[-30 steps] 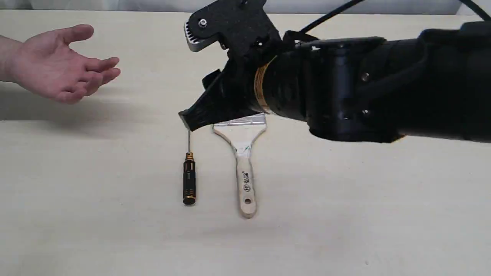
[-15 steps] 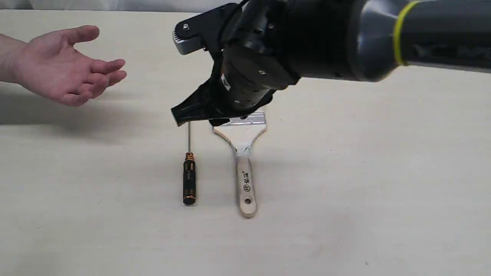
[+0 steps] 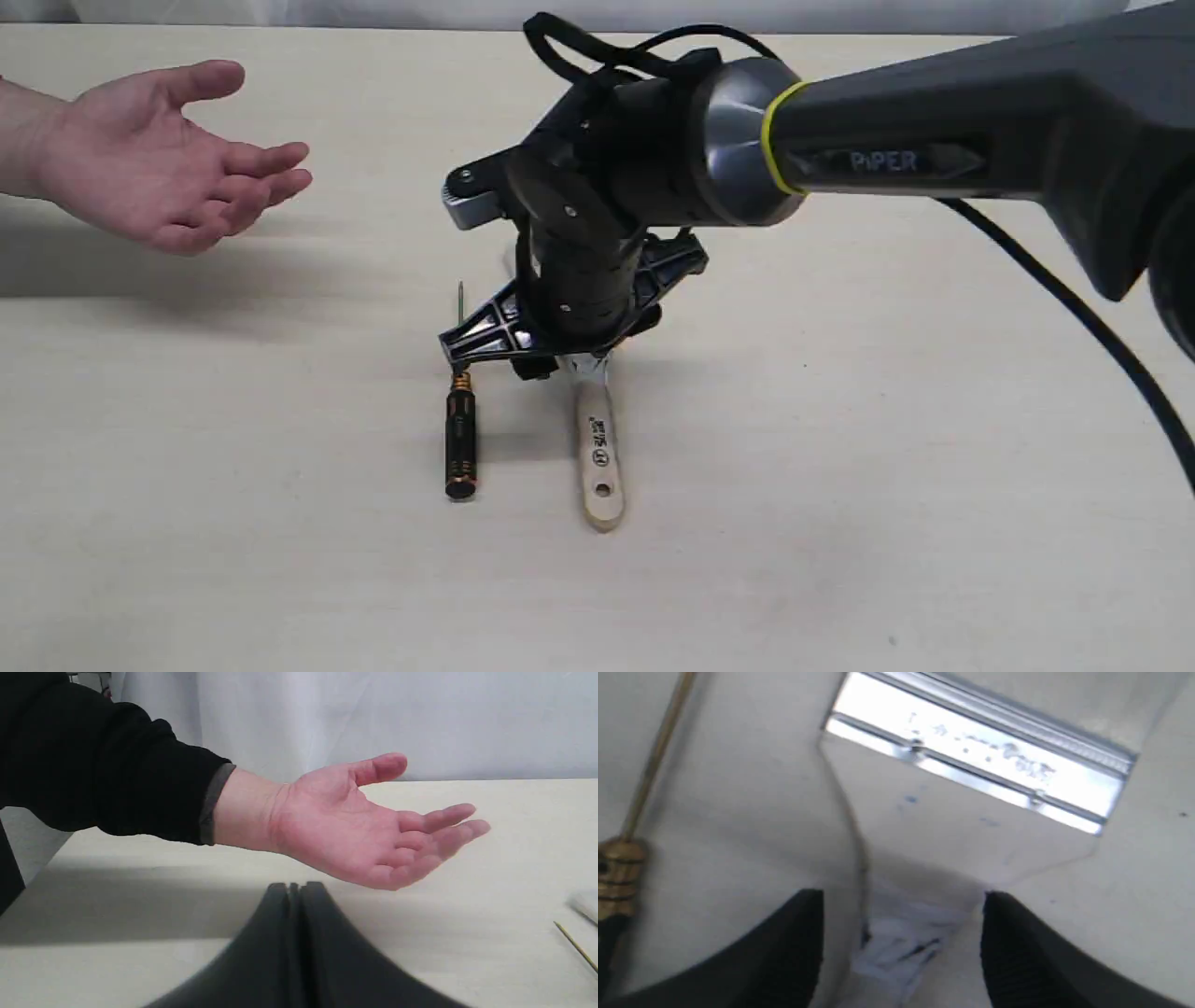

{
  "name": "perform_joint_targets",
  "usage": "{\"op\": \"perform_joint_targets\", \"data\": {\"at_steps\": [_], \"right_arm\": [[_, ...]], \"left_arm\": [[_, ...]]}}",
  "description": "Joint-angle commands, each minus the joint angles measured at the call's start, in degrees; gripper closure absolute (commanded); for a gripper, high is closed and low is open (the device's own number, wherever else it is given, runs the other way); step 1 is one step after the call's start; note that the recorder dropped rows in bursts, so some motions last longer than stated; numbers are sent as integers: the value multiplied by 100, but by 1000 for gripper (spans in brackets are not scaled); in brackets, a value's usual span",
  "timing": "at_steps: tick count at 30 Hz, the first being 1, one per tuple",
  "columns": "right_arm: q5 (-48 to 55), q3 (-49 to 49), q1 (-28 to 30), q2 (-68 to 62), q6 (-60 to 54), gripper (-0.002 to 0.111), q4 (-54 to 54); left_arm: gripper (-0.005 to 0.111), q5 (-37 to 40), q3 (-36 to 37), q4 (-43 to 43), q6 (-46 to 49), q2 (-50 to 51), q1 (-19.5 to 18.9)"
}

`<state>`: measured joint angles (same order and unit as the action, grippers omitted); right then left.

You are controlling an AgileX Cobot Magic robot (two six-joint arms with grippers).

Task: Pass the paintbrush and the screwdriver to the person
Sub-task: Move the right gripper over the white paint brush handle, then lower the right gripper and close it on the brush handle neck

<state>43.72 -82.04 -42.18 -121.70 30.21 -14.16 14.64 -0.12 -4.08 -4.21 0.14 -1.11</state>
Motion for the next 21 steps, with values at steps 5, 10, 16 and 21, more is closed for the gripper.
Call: {"op": "perform_joint_targets", "data": {"at_steps": [5,10,16,21], "right_arm": [[501,-60,274,22,-108,54,165],[467,-60,274,22,-264,54,376],[409,-60,274,22,-663,54,929],[169,-60,274,22,-649,54,929]], "left_arm": [[107,-33,12,15,-12,-14,47],[107,-33,12,15,-12,-14,47],[107,-33,12,15,-12,-14,47],[107,-33,12,15,-12,-14,47]]}}
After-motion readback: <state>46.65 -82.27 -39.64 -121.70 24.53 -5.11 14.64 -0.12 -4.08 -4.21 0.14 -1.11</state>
